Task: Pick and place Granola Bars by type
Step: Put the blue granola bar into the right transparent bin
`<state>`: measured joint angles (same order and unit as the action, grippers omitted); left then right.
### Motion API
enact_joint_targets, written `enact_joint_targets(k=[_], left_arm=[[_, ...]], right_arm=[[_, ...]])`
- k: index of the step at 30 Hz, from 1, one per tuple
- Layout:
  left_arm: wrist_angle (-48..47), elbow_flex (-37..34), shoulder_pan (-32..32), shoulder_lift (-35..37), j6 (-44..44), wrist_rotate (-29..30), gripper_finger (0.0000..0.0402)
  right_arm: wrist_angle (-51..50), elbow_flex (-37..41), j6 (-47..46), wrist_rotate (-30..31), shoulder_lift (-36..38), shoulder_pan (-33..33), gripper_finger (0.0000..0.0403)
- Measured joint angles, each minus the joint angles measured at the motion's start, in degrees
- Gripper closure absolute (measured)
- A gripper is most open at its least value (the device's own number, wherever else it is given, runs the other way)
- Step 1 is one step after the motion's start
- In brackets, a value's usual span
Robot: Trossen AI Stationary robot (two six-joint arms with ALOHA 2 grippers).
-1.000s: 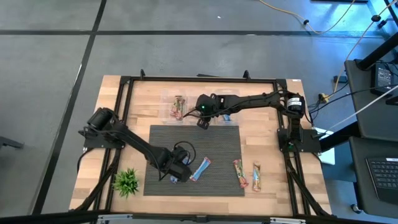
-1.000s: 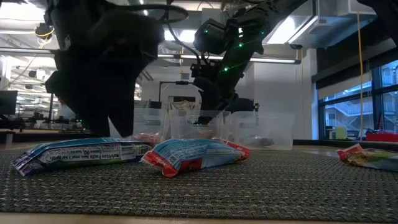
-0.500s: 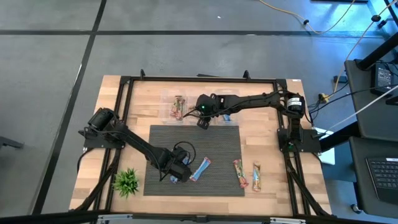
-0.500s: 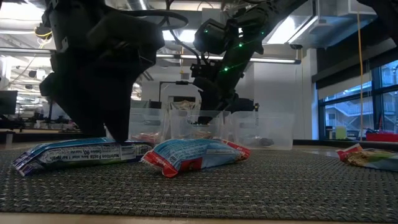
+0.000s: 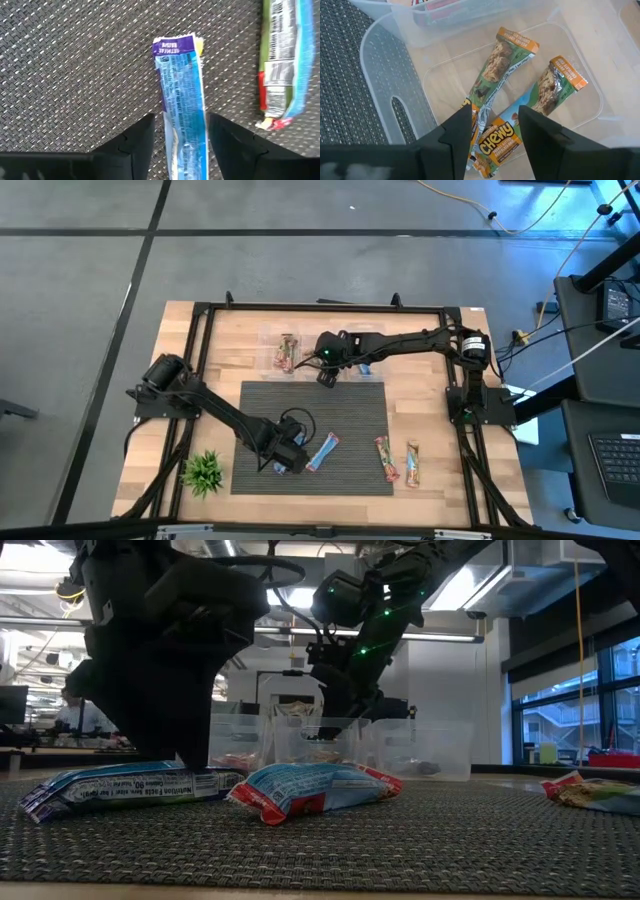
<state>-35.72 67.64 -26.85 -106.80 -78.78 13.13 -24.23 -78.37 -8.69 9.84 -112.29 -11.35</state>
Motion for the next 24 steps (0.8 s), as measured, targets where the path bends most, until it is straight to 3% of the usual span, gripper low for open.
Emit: enact_joint_targets(k=[11,24], left_arm=[[-0.05,0.27,1.50,-3.26,0.04,-3.39,0.0234],[-1.41,-0.09,1.64,-1.36,4.14,-2.66,0.0327]], right_arm=[[-0.04,0.00,0.04,0.01,0.06,0.00,0.0239],[-1.68,0.00,0.32,-0.09,5.38,0.00,0.0239]])
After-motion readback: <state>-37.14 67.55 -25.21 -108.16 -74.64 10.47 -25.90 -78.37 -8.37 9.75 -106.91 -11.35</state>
